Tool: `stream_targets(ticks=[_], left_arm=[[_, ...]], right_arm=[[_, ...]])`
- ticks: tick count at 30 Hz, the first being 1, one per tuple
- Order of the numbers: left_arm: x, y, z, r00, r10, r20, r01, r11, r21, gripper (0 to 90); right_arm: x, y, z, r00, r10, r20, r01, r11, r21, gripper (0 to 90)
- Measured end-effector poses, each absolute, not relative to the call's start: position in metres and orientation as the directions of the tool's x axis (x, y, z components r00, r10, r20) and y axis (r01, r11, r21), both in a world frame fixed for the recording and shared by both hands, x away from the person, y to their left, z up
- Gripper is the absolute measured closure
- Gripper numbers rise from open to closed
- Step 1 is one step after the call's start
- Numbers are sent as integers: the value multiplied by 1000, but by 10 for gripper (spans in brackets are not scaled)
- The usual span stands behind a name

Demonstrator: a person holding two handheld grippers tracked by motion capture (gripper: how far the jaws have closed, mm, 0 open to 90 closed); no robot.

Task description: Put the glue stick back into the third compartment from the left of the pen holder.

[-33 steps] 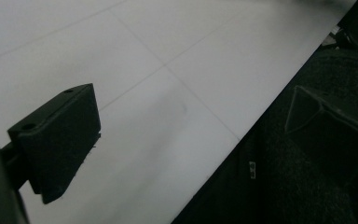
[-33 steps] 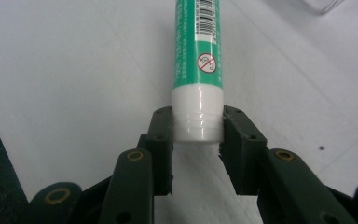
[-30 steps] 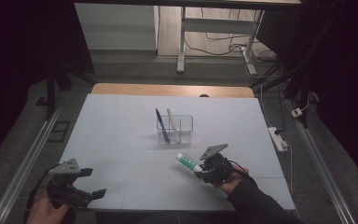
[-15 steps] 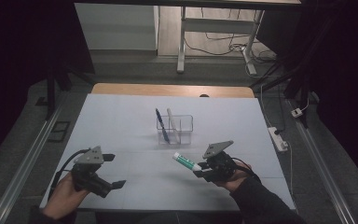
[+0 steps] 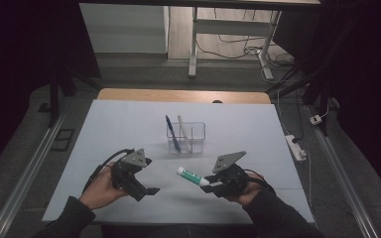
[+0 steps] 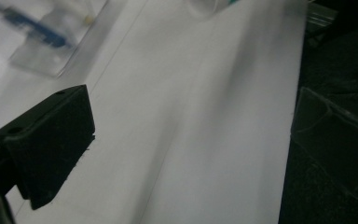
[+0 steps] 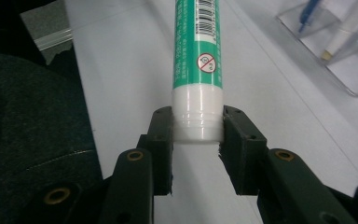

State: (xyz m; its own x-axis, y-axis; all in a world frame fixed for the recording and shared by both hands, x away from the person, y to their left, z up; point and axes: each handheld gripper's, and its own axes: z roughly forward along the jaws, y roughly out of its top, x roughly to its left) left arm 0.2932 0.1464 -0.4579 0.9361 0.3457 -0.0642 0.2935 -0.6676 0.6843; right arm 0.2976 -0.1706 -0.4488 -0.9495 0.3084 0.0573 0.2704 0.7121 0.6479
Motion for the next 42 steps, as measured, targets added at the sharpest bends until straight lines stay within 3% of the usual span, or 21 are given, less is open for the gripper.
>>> stream_targets(ticks=[9,19,28,42], left_arm=[[306,114,-455,979,198,-38,171,-716,677,1],[309,93,-449,999,47,5,32,-750,661,262],[306,88,-452,1000,11,4,6,-787,616,465],[302,84,-459,995,-93,-26,-62,-827,559,633]], right_arm=[[291,-161,-448,-967,246,63,227,728,647,652],[286,-155,-447,-980,189,62,185,754,631,652],[285,-153,-448,-987,157,45,152,780,607,652],[282,-150,-452,-993,114,41,117,802,585,650]])
